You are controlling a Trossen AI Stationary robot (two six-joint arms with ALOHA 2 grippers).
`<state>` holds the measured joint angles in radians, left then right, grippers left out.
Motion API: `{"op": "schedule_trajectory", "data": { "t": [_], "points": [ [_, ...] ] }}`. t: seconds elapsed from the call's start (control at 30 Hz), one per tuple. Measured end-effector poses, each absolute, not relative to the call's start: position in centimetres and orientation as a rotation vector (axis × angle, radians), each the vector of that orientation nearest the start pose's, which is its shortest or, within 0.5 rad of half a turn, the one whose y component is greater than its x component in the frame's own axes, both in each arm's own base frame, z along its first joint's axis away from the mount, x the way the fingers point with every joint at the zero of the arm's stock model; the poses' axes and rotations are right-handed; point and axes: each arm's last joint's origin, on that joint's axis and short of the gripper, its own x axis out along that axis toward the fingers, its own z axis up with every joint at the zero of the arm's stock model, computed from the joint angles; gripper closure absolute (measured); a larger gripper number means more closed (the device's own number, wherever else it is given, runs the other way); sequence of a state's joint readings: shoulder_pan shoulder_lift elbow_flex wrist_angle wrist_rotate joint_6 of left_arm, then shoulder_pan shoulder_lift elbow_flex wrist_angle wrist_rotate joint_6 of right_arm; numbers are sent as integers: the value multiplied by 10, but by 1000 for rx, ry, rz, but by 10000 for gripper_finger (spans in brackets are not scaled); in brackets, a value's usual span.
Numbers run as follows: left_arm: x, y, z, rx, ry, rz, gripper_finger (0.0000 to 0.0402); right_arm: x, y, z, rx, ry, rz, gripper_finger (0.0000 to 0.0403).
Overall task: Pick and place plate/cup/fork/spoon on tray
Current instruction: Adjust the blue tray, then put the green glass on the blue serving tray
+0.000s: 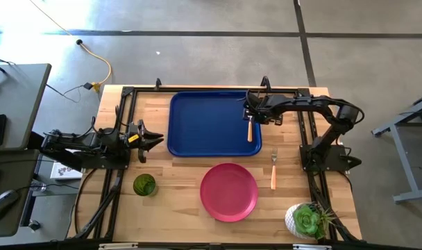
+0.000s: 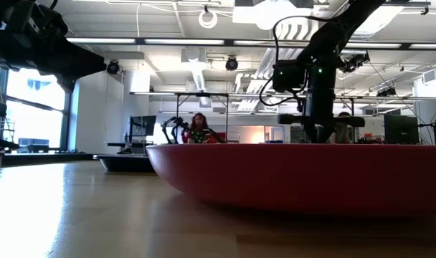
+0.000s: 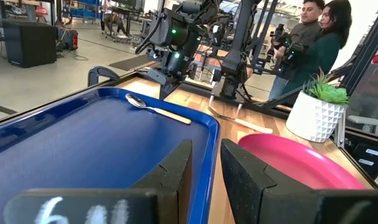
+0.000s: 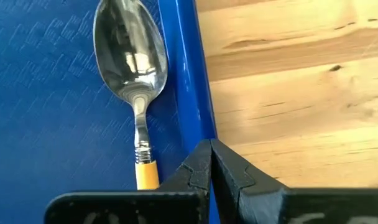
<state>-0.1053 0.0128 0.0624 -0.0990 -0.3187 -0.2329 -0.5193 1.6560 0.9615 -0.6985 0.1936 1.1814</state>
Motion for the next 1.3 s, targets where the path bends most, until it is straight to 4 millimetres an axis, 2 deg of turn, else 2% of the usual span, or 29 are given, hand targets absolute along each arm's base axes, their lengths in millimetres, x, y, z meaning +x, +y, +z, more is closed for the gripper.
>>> {"op": "schedule_trajectory", "data": {
  "t": [0.2, 0.57, 0.7, 0.87, 1.07, 1.23, 1.3],
  "points": [
    [93, 0, 179, -227, -30, 224, 326, 244, -143, 184, 1128, 777, -1335, 403],
    [88, 3, 209, -299, -346, 295, 326, 223, -121, 260, 1025, 482, -1131, 403],
    [84, 3, 218, -289, -440, 292, 326, 215, -109, 280, 1000, 401, -1066, 403],
    [82, 4, 221, -244, -471, 311, 316, 213, -93, 292, 987, 362, -995, 403],
    [83, 4, 220, -250, -460, 313, 270, 219, -76, 294, 983, 366, -941, 403],
    [75, 4, 234, -353, -641, 259, 238, 225, -62, 295, 980, 359, -884, 403],
    [71, 3, 241, -330, -693, 202, 235, 228, -58, 297, 976, 347, -857, 403]
  ]
}}
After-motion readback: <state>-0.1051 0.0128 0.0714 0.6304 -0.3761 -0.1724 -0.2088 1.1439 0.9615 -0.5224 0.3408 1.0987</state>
